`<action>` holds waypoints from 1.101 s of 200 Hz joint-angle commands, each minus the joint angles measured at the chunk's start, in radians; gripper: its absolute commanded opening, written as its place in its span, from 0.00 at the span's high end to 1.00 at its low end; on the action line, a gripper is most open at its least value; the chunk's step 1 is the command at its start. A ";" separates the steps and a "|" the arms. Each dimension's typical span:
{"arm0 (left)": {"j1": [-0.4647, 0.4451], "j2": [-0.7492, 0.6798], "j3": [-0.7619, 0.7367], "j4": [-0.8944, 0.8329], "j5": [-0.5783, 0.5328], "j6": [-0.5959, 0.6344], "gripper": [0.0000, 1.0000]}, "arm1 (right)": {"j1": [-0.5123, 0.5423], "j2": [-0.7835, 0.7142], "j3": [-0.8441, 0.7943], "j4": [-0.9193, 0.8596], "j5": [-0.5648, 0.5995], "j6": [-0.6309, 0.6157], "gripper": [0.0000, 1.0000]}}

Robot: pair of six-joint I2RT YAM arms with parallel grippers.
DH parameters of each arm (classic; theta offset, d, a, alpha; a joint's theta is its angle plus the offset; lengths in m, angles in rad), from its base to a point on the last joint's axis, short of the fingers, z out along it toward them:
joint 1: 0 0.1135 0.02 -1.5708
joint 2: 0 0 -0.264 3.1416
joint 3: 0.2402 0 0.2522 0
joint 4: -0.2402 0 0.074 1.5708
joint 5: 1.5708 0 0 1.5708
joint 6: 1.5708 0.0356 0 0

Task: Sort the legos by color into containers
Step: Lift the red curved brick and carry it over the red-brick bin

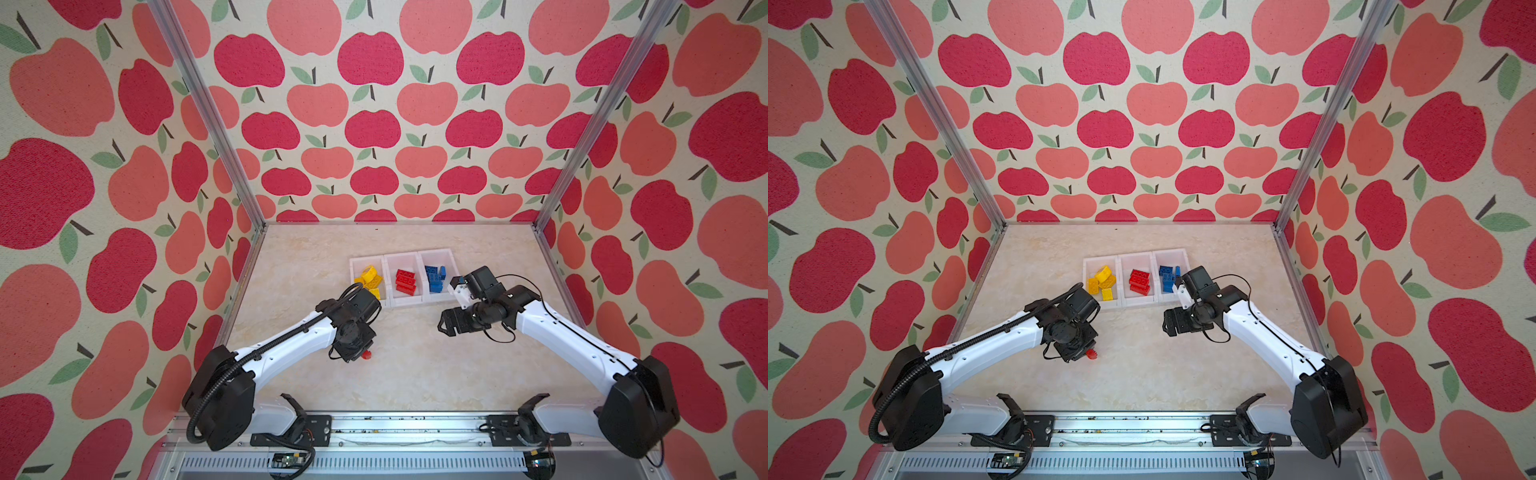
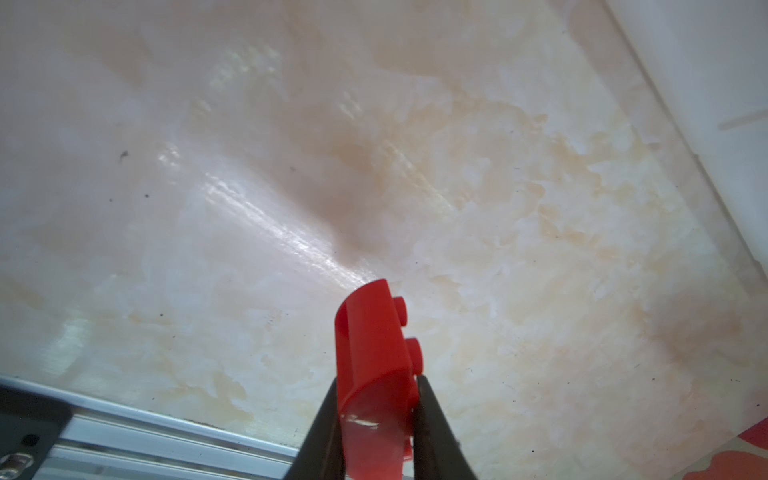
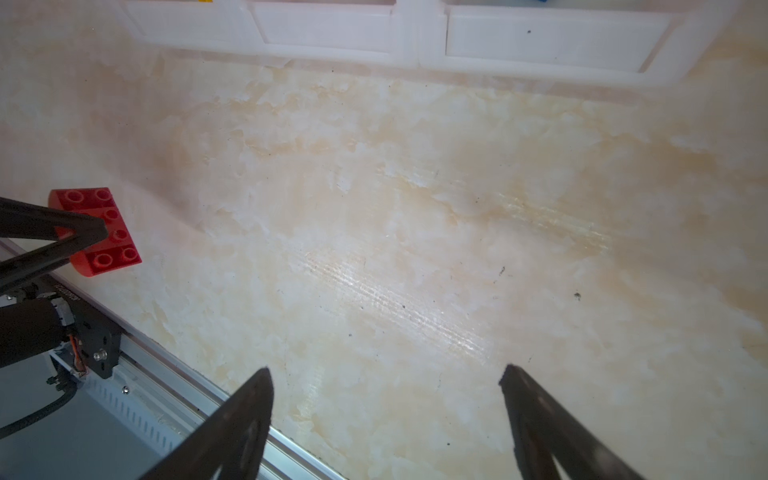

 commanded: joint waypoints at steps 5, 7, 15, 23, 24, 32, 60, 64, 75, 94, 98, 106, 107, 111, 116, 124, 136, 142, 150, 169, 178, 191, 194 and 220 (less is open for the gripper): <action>0.008 0.082 0.149 -0.057 -0.024 0.162 0.92 | -0.015 -0.038 -0.044 0.026 -0.015 0.041 0.08; 0.010 0.090 0.160 -0.057 -0.024 0.169 0.92 | -0.016 -0.040 -0.045 0.027 -0.014 0.042 0.08; 0.014 0.117 0.202 -0.060 -0.028 0.200 0.93 | -0.018 -0.048 -0.055 0.031 -0.012 0.047 0.07; 0.018 0.144 0.249 -0.060 -0.031 0.230 0.94 | -0.018 -0.055 -0.062 0.034 -0.010 0.054 0.07; 0.018 0.147 0.255 -0.060 -0.031 0.235 0.94 | -0.018 -0.056 -0.064 0.035 -0.010 0.054 0.06; 0.023 0.172 0.300 -0.058 -0.032 0.267 0.94 | -0.020 -0.064 -0.069 0.039 -0.005 0.061 0.06; 0.044 0.274 0.469 -0.076 -0.043 0.379 0.95 | -0.021 -0.081 -0.083 0.050 0.011 0.075 0.05; 0.047 0.290 0.495 -0.076 -0.044 0.393 0.95 | -0.022 -0.083 -0.085 0.051 0.013 0.077 0.05; 0.054 0.331 0.560 -0.081 -0.045 0.432 0.95 | -0.022 -0.086 -0.085 0.052 0.019 0.080 0.05; 0.069 0.408 0.666 -0.078 -0.033 0.492 0.95 | -0.024 -0.093 -0.086 0.055 0.033 0.089 0.05; 0.071 0.425 0.688 -0.079 -0.030 0.505 0.95 | -0.025 -0.095 -0.085 0.057 0.035 0.090 0.05; 0.076 0.461 0.736 -0.081 -0.027 0.527 0.95 | -0.027 -0.096 -0.088 0.060 0.039 0.091 0.05; 0.078 0.465 0.742 -0.082 -0.026 0.530 0.95 | -0.027 -0.096 -0.088 0.060 0.040 0.092 0.05; 0.079 0.484 0.765 -0.083 -0.023 0.542 0.95 | -0.027 -0.096 -0.087 0.063 0.042 0.093 0.05; 0.084 0.506 0.796 -0.083 -0.018 0.558 0.95 | -0.028 -0.095 -0.087 0.065 0.043 0.094 0.05; 0.088 0.544 0.845 -0.086 -0.013 0.581 0.95 | -0.029 -0.094 -0.087 0.068 0.045 0.097 0.05; 0.095 0.601 0.918 -0.092 -0.009 0.612 0.95 | -0.032 -0.090 -0.087 0.074 0.045 0.102 0.05; 0.099 0.629 0.955 -0.097 -0.006 0.627 0.95 | -0.031 -0.087 -0.088 0.078 0.046 0.103 0.05; 0.103 0.665 1.004 -0.103 -0.005 0.649 0.95 | -0.032 -0.084 -0.085 0.083 0.045 0.107 0.05; 0.114 0.751 1.125 -0.129 -0.005 0.698 0.95 | -0.033 -0.076 -0.084 0.090 0.045 0.113 0.05; 0.117 0.793 1.188 -0.153 -0.015 0.723 0.95 | -0.034 -0.073 -0.082 0.092 0.045 0.116 0.05; 0.121 0.850 1.268 -0.190 -0.029 0.745 0.95 | -0.033 -0.071 -0.080 0.092 0.048 0.117 0.05; 0.123 0.861 1.279 -0.194 -0.029 0.748 0.95 | -0.033 -0.071 -0.079 0.091 0.049 0.119 0.05; 0.135 0.922 1.344 -0.182 -0.014 0.763 0.94 | -0.032 -0.077 -0.077 0.086 0.059 0.124 0.05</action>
